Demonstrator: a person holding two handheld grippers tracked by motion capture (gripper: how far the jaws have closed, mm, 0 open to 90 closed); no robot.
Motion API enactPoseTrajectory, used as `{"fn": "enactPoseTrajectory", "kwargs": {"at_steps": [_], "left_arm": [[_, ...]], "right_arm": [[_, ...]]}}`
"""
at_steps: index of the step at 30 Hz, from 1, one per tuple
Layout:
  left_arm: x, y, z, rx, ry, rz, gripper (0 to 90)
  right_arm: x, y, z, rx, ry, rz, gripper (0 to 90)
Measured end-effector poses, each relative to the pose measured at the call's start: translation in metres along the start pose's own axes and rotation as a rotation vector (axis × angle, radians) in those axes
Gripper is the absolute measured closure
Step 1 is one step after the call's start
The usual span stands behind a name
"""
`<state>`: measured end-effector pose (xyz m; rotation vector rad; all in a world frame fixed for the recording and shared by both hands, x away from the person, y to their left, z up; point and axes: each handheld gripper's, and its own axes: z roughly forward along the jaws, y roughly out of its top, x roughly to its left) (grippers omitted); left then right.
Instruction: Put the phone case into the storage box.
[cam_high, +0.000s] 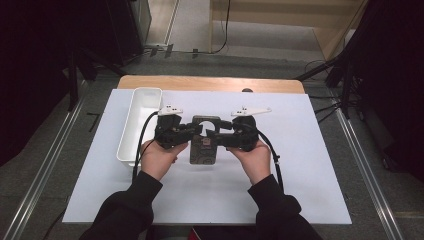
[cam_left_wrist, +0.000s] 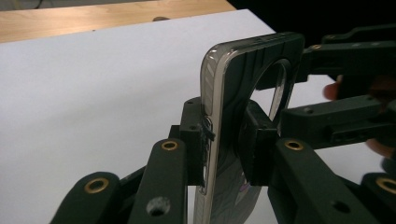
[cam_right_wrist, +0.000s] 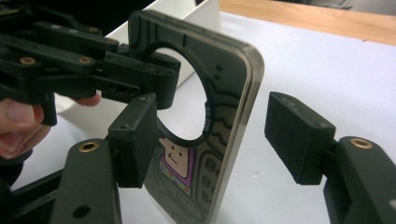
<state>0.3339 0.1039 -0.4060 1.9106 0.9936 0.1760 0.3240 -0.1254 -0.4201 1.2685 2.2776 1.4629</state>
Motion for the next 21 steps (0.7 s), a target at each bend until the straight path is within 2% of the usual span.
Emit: {"fn": "enactPoseTrajectory", "kwargs": {"at_steps": [4, 7, 10, 13, 15, 18, 21], "left_arm": [[-0.002, 0.002, -0.002, 0.003, -0.003, 0.016, 73.3], [-0.001, 0.002, -0.001, 0.007, -0.008, 0.012, 73.2], [0.001, 0.002, -0.002, 0.010, -0.020, 0.009, 73.3], [0.001, 0.002, -0.002, 0.015, -0.030, 0.022, 73.3], [0.001, 0.002, 0.000, 0.022, -0.028, 0.035, 73.3], [0.002, 0.001, 0.001, 0.027, -0.038, 0.033, 73.3], [0.003, 0.001, 0.000, 0.027, -0.038, 0.032, 73.2]], "right_arm": [[-0.004, -0.001, -0.004, 0.008, 0.044, 0.007, 33.9], [-0.006, -0.001, -0.007, 0.009, 0.048, -0.022, 33.0], [-0.013, -0.002, -0.012, 0.004, 0.082, -0.047, 32.7], [-0.019, -0.003, -0.016, -0.008, 0.100, -0.049, 31.9], [-0.022, -0.003, -0.019, -0.016, 0.122, -0.043, 30.5], [-0.028, -0.005, -0.020, -0.009, 0.168, -0.023, 28.3], [-0.027, -0.007, -0.020, -0.010, 0.103, -0.049, 28.3]]}}
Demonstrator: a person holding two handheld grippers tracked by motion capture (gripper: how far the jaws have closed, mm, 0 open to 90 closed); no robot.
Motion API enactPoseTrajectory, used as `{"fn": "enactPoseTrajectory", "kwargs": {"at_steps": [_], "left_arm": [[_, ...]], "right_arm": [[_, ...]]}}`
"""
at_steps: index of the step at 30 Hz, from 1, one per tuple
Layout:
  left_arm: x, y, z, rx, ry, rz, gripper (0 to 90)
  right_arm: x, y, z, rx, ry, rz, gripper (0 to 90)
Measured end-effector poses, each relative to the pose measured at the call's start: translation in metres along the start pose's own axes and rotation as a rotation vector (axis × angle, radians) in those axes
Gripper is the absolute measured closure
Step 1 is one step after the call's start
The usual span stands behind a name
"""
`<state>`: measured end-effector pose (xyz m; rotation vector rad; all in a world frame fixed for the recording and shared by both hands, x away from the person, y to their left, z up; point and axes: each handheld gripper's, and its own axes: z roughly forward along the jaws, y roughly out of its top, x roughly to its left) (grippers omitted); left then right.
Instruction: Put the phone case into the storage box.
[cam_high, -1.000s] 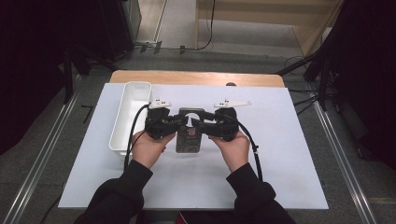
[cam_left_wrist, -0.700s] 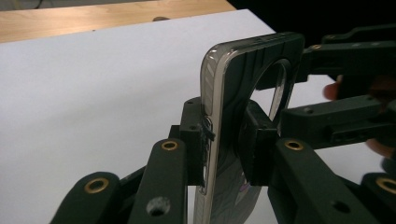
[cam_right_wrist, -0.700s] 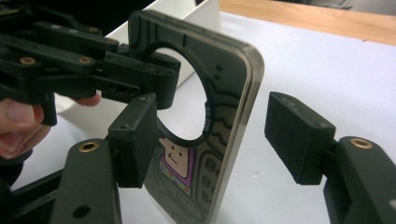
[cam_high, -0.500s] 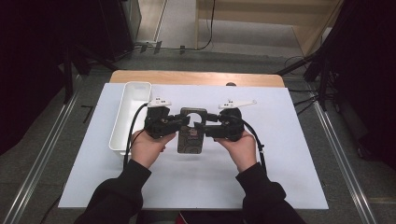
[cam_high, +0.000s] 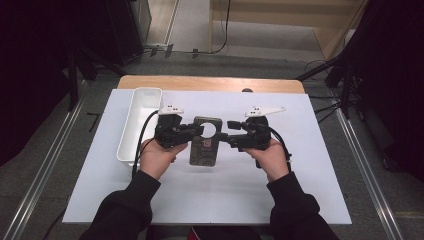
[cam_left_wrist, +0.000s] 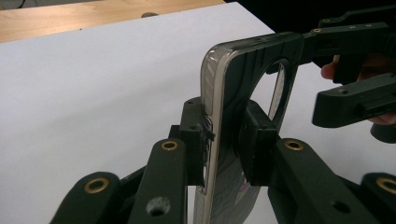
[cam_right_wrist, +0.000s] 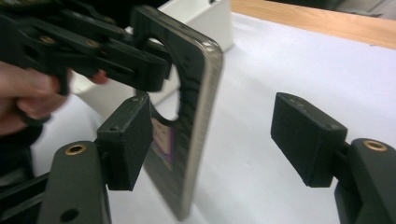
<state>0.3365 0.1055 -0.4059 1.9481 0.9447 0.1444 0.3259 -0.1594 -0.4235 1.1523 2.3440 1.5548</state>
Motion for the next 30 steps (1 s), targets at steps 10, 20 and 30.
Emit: {"fn": "enactPoseTrajectory", "kwargs": {"at_steps": [10, 20, 30], "left_arm": [[-0.001, 0.002, -0.006, -0.009, -0.036, 0.000, 73.1], [0.002, 0.003, -0.011, -0.026, -0.038, 0.008, 73.0], [0.005, 0.003, -0.011, -0.020, -0.045, 0.002, 72.9]], "right_arm": [[-0.002, -0.006, -0.008, 0.015, 0.022, -0.031, 27.2], [-0.004, -0.015, -0.013, 0.035, 0.028, -0.055, 27.1], [-0.006, -0.025, -0.017, 0.045, 0.033, -0.053, 27.1]]}}
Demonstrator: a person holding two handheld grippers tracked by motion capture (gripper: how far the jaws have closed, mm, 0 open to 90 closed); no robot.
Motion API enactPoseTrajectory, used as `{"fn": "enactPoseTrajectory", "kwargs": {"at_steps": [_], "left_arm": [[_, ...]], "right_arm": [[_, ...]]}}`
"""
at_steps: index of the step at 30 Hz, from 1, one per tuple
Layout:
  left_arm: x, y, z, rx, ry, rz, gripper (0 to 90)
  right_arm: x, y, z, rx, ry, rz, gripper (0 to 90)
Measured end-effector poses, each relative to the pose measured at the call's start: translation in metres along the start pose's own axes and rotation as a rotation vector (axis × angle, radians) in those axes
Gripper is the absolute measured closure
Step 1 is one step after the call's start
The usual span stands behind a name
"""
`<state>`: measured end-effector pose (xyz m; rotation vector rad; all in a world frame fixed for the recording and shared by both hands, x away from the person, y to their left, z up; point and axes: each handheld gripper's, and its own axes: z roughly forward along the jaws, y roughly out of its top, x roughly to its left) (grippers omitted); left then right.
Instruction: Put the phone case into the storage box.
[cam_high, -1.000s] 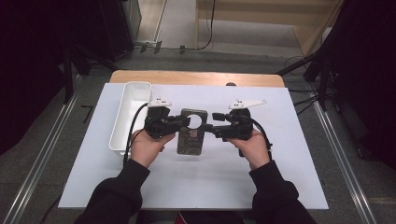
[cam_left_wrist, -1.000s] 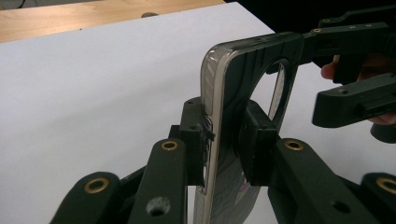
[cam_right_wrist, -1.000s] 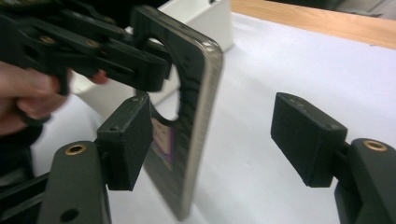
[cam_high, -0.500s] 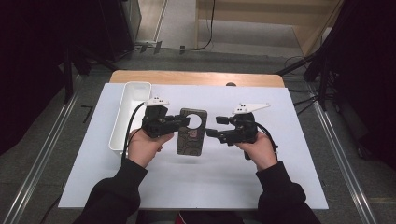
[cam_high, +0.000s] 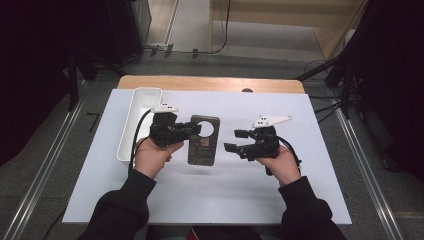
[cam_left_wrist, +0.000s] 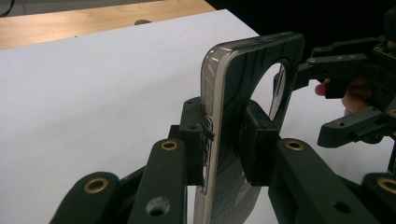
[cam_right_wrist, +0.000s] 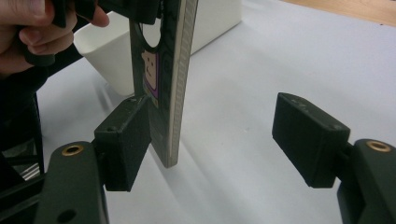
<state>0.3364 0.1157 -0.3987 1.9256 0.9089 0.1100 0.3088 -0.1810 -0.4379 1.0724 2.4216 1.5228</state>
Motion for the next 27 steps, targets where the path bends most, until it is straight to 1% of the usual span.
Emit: {"fn": "enactPoseTrajectory", "kwargs": {"at_steps": [4, 6, 18, 22, 27], "left_arm": [[0.000, 0.000, -0.002, -0.015, 0.008, 0.004, 73.0], [0.000, 0.000, -0.003, -0.020, 0.008, -0.001, 73.1], [0.003, 0.000, -0.003, -0.011, 0.009, -0.004, 73.0], [0.003, 0.000, -0.002, -0.002, 0.008, 0.000, 73.0], [0.004, 0.000, -0.002, -0.003, 0.011, -0.001, 73.0]], "right_arm": [[0.003, -0.004, -0.002, 0.003, -0.005, -0.009, 27.0], [0.004, -0.007, -0.003, 0.004, -0.008, -0.013, 27.1], [0.005, -0.025, -0.016, 0.015, -0.019, -0.014, 27.0], [0.005, -0.031, -0.022, 0.013, -0.028, -0.004, 27.1], [0.006, -0.037, -0.026, 0.015, -0.031, 0.001, 27.1]]}}
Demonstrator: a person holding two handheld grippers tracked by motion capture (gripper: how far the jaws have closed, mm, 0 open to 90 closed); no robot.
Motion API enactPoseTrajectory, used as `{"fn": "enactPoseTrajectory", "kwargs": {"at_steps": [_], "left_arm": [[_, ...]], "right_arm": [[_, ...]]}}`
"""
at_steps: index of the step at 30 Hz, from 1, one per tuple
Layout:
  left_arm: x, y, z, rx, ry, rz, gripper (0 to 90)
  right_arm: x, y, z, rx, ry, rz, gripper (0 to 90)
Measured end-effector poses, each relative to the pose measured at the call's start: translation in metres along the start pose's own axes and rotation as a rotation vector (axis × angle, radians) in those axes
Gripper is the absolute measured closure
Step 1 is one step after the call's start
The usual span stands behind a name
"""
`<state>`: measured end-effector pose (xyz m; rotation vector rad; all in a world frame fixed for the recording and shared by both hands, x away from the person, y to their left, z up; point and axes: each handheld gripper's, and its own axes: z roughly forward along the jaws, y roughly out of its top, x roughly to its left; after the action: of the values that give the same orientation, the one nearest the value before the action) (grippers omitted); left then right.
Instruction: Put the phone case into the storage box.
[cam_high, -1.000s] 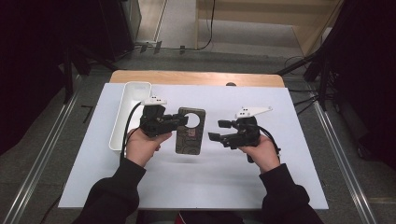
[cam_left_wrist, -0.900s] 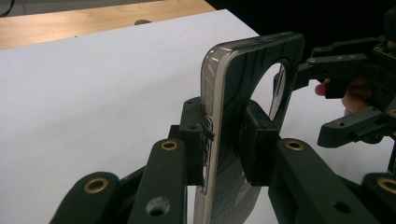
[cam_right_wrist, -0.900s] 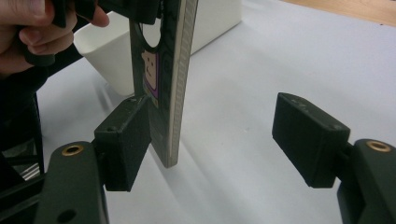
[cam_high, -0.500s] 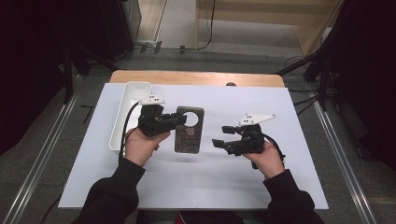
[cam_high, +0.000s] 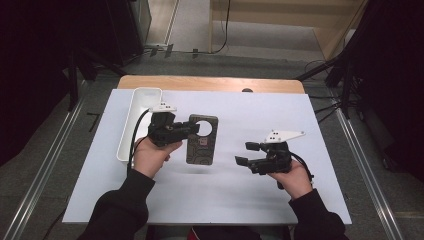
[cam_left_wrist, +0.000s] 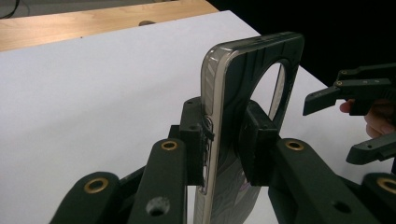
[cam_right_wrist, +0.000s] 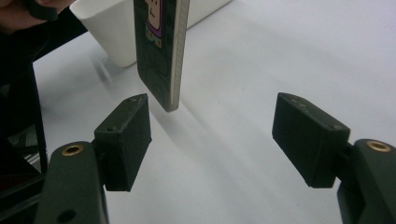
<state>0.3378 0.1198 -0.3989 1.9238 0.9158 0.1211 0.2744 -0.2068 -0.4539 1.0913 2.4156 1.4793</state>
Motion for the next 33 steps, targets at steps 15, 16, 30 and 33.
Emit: {"fn": "enactPoseTrajectory", "kwargs": {"at_steps": [15, 16, 30, 33], "left_arm": [[0.004, 0.000, -0.004, -0.010, 0.000, -0.016, 73.0], [0.004, 0.000, -0.004, -0.010, 0.001, -0.015, 72.9], [0.007, 0.001, -0.007, -0.016, 0.000, -0.024, 72.9], [0.008, 0.001, -0.007, -0.014, -0.003, -0.022, 72.9]], "right_arm": [[0.003, -0.019, -0.009, 0.016, -0.002, -0.003, 27.0], [0.003, -0.021, -0.010, 0.013, -0.004, -0.001, 27.0], [0.006, -0.038, -0.025, -0.004, -0.015, 0.001, 27.0], [0.005, -0.043, -0.028, -0.009, -0.019, 0.003, 27.0]]}}
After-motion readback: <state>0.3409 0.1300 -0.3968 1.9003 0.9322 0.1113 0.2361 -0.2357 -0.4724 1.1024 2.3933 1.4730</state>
